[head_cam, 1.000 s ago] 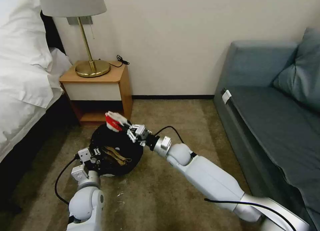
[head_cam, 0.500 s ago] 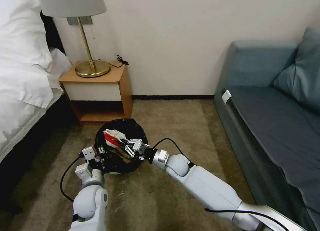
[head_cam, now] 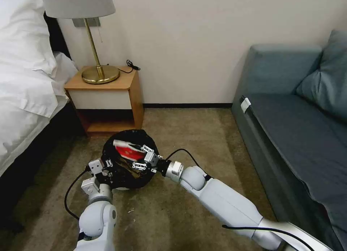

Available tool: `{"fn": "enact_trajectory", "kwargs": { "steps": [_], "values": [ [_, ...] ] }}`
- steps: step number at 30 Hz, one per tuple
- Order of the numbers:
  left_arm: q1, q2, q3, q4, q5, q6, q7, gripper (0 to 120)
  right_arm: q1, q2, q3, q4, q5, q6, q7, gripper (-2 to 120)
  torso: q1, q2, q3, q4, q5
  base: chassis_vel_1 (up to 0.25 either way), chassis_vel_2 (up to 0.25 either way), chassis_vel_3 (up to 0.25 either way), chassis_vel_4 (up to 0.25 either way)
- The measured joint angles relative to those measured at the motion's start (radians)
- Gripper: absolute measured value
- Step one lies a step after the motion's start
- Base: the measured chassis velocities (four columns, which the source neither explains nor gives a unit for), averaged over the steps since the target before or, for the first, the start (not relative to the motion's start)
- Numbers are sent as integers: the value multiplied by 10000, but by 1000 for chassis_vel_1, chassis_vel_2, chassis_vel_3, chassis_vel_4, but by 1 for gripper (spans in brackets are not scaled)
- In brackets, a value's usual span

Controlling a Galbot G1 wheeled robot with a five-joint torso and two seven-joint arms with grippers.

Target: Pick up the trash bin, then pick up the garbage on the floor and place it into the trash bin.

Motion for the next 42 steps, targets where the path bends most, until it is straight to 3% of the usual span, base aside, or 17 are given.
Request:
{"fn": "enact_trajectory", "kwargs": {
  "steps": [6, 11, 20, 22, 27, 35, 42],
  "values": [
    [10, -3, -24, -46, -2, 0, -8, 5, 156, -79, -340, -19, -27, 44, -64, 97, 0, 0, 0, 0, 0, 0, 0, 0, 0],
    [31, -4, -57, -46, -24, 5, -12, 5, 215, -19, 33, 38, 41, 24, 46, 100, 0, 0, 0, 2, 0, 0, 0, 0, 0],
    [-64, 89, -196, 78, -257, 7, 19, 5, -207, -259, 2751, 522, 200, -661, 1485, 100, 0, 0, 0, 0, 0, 0, 0, 0, 0],
    [-163, 174, -359, 120, -334, 7, 68, 5, -735, -360, 4010, 816, 521, -1426, 2723, 100, 0, 0, 0, -2, 1, 0, 0, 0, 0],
    [-382, 270, -541, 256, -352, 12, 235, 5, -1740, -386, 5662, 1202, 1207, -2252, 3938, 100, 0, 0, 1, 1, 1, 0, 0, 0, 0],
    [-684, 406, -600, 369, -356, 89, 445, 5, -3438, -297, 7714, 1739, 949, -2568, 4248, 100, 1, 0, 1, -4, 3, 0, 0, 0, 0],
    [-691, 469, -587, 452, -673, 180, 565, 5, -4521, -54, 9017, 1929, 624, -2228, 4018, 100, 0, 0, 0, 0, 1, 0, 0, 0, 0]
  ]
}}
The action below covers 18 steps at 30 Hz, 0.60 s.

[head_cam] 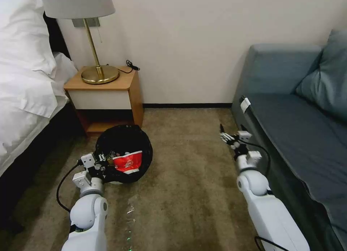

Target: Pick up the trash bin, then pick up the garbage on the floor and place it into the trash bin.

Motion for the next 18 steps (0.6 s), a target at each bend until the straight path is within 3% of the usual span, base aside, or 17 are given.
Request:
{"fn": "enact_trajectory", "kwargs": {
  "steps": [3, 5, 9, 11, 18],
  "values": [
    [-39, 6, -17, 52, -102, 2, 18, 5, -111, 0, 116, 0, -34, 97, -71, 100, 0, 0, 0, -1, 1, 0, 0, 0, 0],
    [-232, 13, -88, 339, -892, 0, -53, 5, -385, -65, 356, 71, -37, 276, -233, 100, 0, 0, 0, 2, 1, 0, 0, 0, 0],
    [-373, 14, -183, 642, -1481, -2, -161, 5, -624, -216, 526, 141, 0, 394, -441, 100, 0, 0, 0, 0, -1, 0, 0, 0, 0],
    [-618, 44, -338, 1095, -2124, -22, -322, 5, -853, -337, 748, 166, 68, 584, -732, 100, 0, 0, 0, 0, -1, 0, 0, 0, 0],
    [-1216, 172, -639, 2107, -2722, -182, -417, 5, -1268, -499, 1075, 354, 296, 784, -1171, 100, 0, 0, 1, 1, 0, 0, 0, 0, 0]
  ]
}}
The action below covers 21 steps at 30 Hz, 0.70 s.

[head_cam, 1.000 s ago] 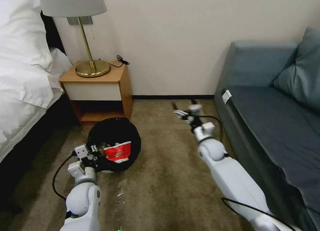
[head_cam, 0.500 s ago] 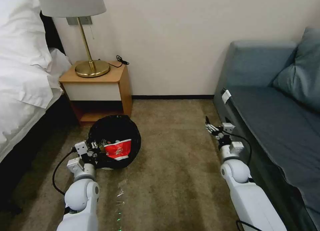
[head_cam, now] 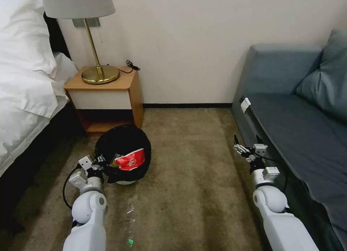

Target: Pick up the trash bin, then pick up the garbage on the floor and place it into the trash bin.

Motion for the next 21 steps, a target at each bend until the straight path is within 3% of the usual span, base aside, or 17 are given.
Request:
{"fn": "enact_trajectory", "kwargs": {
  "steps": [6, 15, 20, 21],
  "values": [
    [-466, 7, 34, 840, -768, -356, -84, 5, -330, -40, 150, 90, 145, 224, -433, 100, 0, 0, 0, -3, -3, 0, 0, 0, 0],
    [-460, 23, -14, 1096, -1005, -383, 81, 5, -473, -40, 194, 28, 185, 365, -776, 100, 0, 0, 0, -2, 0, 0, 0, 0, 0],
    [-294, 36, -39, 1001, -876, -340, 321, 20, -470, -71, 101, -92, 176, 434, -911, 100, 0, 0, -1, -1, 1, 0, 0, 0, 0],
    [-279, 38, -45, 941, -822, -330, 332, 30, -452, -54, 83, -117, 169, 446, -936, 100, 0, 0, -1, 0, -1, 0, 0, 0, 0]
  ]
}}
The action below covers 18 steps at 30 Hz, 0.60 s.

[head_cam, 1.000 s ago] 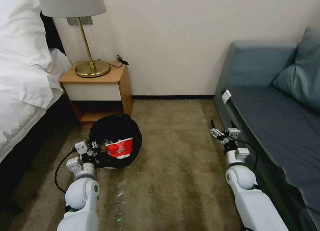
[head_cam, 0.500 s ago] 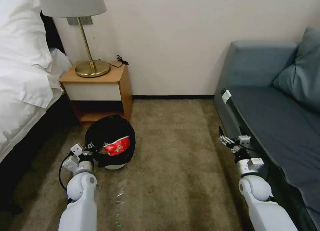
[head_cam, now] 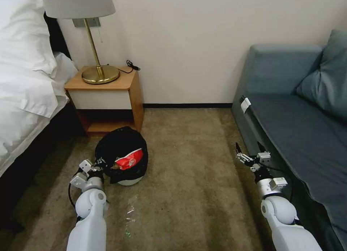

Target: Pick up the trash bin, then pick up the garbage on the floor and place it into the trash bin.

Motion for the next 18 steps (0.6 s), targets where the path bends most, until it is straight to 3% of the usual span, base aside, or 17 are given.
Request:
{"fn": "enact_trajectory", "kwargs": {
  "steps": [3, 5, 10, 11, 13, 15, 18],
  "values": [
    [19, 5, 2, -87, 27, 16, 2, 35, 8, 20, -15, -30, -11, 26, -37, 100, 0, 0, 0, 1, 0, 0, 0, 0, 0],
    [77, 39, 26, -250, 57, 35, 6, 47, -8, 33, -17, -61, -25, 59, -105, 100, 0, 0, 0, 0, 0, 0, 0, 0, 0],
    [211, 57, 51, -565, 150, 54, 43, 61, -25, 44, -6, -99, -32, 86, -163, 100, 0, 0, 0, 0, 0, 0, 0, 0, 0],
    [312, 57, 71, -806, 203, 91, 59, 69, -25, 52, 0, -127, -37, 102, -179, 100, 0, 0, 0, 0, 0, 0, 0, 0, 0],
    [408, 56, 84, -1035, 263, 139, 62, 73, -25, 65, 1, -143, -40, 110, -186, 100, 0, 0, 0, -1, 0, 0, 0, 0, 0],
    [733, 57, 109, -1786, 616, 374, 66, 86, 8, 94, 3, -183, -52, 118, -194, 100, 0, 0, 0, -2, 0, 0, 0, 0, 0],
    [880, 70, 112, -2121, 797, 524, 125, 90, 31, 111, 7, -200, -55, 127, -195, 100, 0, 0, 0, 0, -1, 0, 0, 0, 0]
  ]
}}
